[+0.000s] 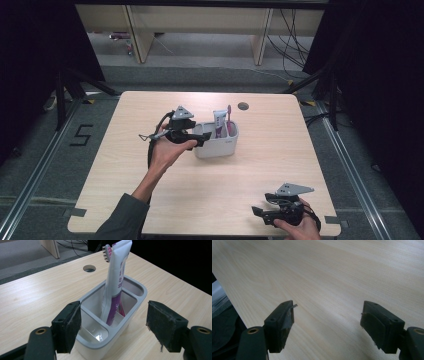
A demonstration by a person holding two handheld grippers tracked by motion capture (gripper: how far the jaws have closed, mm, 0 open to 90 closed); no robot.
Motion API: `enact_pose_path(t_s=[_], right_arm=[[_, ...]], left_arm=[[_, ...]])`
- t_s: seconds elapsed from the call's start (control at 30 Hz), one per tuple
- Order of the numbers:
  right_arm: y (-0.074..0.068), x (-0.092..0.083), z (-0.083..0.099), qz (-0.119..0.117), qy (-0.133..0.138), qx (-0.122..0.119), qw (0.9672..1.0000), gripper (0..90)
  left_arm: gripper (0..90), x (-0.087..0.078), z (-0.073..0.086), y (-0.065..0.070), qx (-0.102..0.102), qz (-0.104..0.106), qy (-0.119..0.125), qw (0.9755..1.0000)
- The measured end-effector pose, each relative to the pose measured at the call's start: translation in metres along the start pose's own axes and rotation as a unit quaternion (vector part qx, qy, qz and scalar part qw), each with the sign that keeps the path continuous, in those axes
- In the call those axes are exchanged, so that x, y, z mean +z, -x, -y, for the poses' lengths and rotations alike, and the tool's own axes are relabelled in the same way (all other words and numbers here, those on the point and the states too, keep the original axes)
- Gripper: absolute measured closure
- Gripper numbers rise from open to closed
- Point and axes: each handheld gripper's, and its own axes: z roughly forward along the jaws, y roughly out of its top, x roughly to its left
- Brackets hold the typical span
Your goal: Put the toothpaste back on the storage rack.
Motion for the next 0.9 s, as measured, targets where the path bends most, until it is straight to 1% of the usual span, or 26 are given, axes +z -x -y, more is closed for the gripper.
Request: enact_pose_path(t_s=[0.03,0.07,0.1,0.13,0.23,0.27,0.3,0.33,0.37,0.4,0.43,0.47,0.5,0.53,0.57,0.6,0.63,0.67,0.73,0.8,0.83,0.87,0.9], right_arm=[[0.001,0.0,0.0,0.001,0.001,-0.004,1.0,26.9],[0.001,0.0,0.0,0.002,0.001,-0.004,1.0,26.9],[-0.001,0.0,0.0,-0.001,-0.002,0.006,1.0,26.9],[0.0,0.0,0.0,0.003,0.0,-0.006,1.0,26.9],[0.0,0.0,0.0,0.003,0.0,-0.006,1.0,26.9],[0.001,0.0,0.0,0.003,0.0,-0.006,1.0,26.9],[-0.001,0.0,0.0,-0.002,-0.002,0.007,1.0,26.9],[0.001,0.0,0.0,0.002,0.0,-0.007,1.0,26.9],[0.001,0.0,0.0,0.002,0.0,-0.006,1.0,26.9],[0.001,0.0,0.0,0.002,0.0,-0.007,1.0,26.9],[0.001,0.0,0.0,0.002,0.0,-0.007,1.0,26.9],[0.001,0.0,0.0,0.002,0.0,-0.007,1.0,26.9],[-0.001,0.0,0.0,-0.002,-0.002,0.007,1.0,26.9],[-0.001,0.0,0.0,-0.002,0.001,0.004,1.0,26.9],[0.0,0.0,0.0,-0.003,0.001,0.004,1.0,26.9],[0.001,0.0,0.0,0.0,0.001,-0.006,1.0,26.9],[0.001,0.0,0.0,0.0,0.001,-0.006,1.0,26.9],[0.001,0.0,0.0,-0.001,0.003,-0.006,1.0,26.9],[0.001,0.0,0.0,-0.002,0.003,-0.007,1.0,26.9],[0.001,0.0,0.0,-0.002,0.002,-0.007,1.0,26.9],[0.0,-0.001,0.0,-0.007,0.0,0.001,1.0,26.9],[0.0,0.0,0.0,-0.01,0.003,0.003,0.9999,26.9],[0.0,0.0,0.001,-0.018,-0.002,0.008,0.9998,26.9]], left_arm=[[27.7,-0.002,0.001,0.0,-0.002,0.0,0.001,1.0],[27.8,-0.004,0.002,-0.001,0.005,-0.001,-0.007,1.0],[27.8,-0.005,0.003,-0.001,0.005,0.001,-0.003,1.0],[27.7,-0.006,0.004,0.0,0.001,0.0,0.0,1.0],[27.7,-0.012,0.006,0.0,0.007,-0.004,0.001,1.0],[27.7,-0.014,0.007,-0.001,0.012,-0.005,-0.005,0.9999],[27.7,-0.015,0.009,-0.001,0.011,-0.003,-0.001,0.9999],[27.6,-0.016,0.01,-0.001,0.006,-0.003,0.004,1.0],[27.7,-0.017,0.012,-0.002,0.006,0.001,0.004,1.0],[27.6,-0.018,0.014,-0.002,0.006,-0.004,0.005,1.0],[27.6,-0.02,0.015,-0.002,0.009,-0.003,-0.002,1.0],[27.5,-0.021,0.017,-0.003,0.008,-0.002,0.0,1.0],[27.5,-0.023,0.018,-0.003,0.008,-0.002,-0.001,1.0],[27.5,-0.023,0.02,-0.002,0.002,0.001,0.006,1.0],[27.5,-0.025,0.022,-0.002,0.003,-0.003,0.008,1.0],[27.5,-0.026,0.024,-0.002,0.001,0.001,0.009,1.0],[27.5,-0.027,0.026,-0.003,0.002,0.002,0.009,1.0],[27.5,-0.03,0.028,-0.003,0.005,-0.002,0.006,1.0],[27.5,-0.033,0.032,-0.003,0.002,-0.001,0.007,1.0],[27.5,-0.036,0.037,-0.003,-0.006,0.004,0.01,0.9999],[27.5,-0.037,0.038,-0.003,-0.006,0.005,0.01,0.9999],[27.5,-0.038,0.04,-0.004,-0.006,0.005,0.008,0.9999],[27.5,-0.04,0.041,-0.004,-0.006,0.001,0.007,1.0]])
